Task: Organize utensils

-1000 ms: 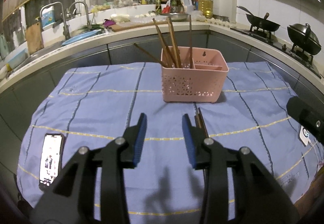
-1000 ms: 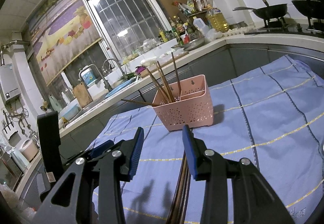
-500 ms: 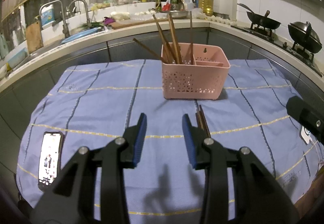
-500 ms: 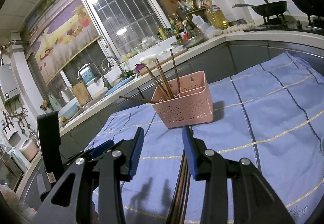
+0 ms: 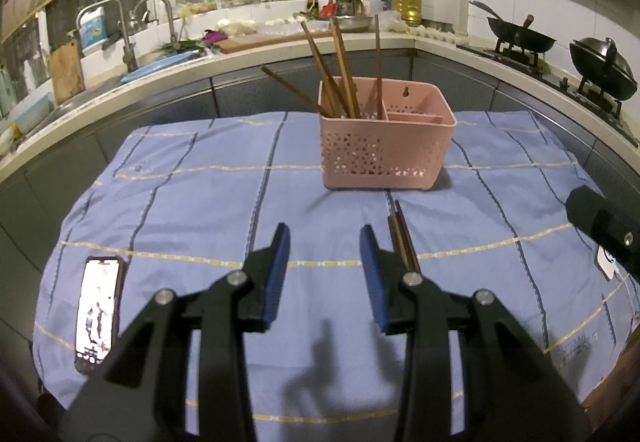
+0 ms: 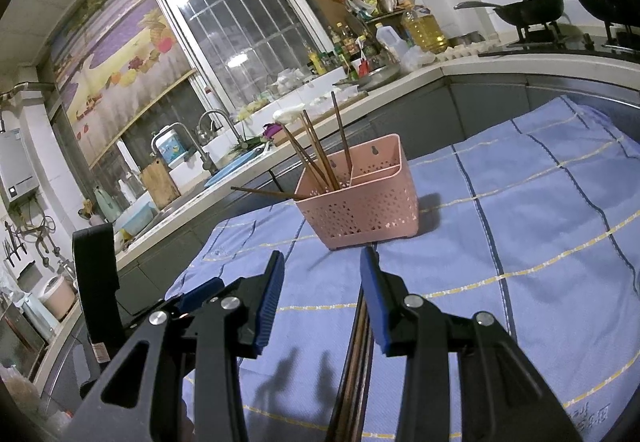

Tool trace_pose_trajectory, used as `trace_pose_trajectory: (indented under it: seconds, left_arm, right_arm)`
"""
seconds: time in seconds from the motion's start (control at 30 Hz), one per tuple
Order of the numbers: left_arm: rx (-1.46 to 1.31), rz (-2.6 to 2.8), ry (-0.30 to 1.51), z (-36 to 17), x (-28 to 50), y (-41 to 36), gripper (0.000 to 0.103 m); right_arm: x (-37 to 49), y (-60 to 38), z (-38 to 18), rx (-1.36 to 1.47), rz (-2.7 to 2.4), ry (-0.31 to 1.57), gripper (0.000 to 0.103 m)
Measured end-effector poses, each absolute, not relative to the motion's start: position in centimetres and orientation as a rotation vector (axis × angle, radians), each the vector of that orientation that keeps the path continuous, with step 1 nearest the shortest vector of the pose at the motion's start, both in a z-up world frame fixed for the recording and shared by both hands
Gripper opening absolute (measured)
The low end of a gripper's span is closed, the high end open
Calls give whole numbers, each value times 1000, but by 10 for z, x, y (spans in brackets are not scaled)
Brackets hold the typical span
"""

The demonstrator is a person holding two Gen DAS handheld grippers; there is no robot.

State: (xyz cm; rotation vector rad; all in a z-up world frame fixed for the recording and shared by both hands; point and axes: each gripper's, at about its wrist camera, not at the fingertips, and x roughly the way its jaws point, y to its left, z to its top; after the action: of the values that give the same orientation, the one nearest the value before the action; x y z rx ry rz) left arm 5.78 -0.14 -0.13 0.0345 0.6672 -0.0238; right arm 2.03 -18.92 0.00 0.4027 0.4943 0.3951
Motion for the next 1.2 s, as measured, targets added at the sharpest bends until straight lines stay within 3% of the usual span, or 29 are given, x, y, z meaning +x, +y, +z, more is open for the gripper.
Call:
trace_pose_trajectory:
  seconds: [1.2]
  left_arm:
    - [49,-29,696,-8,58,-5,37]
  right_arm:
    - [15,-184,-5,403,380,523,40]
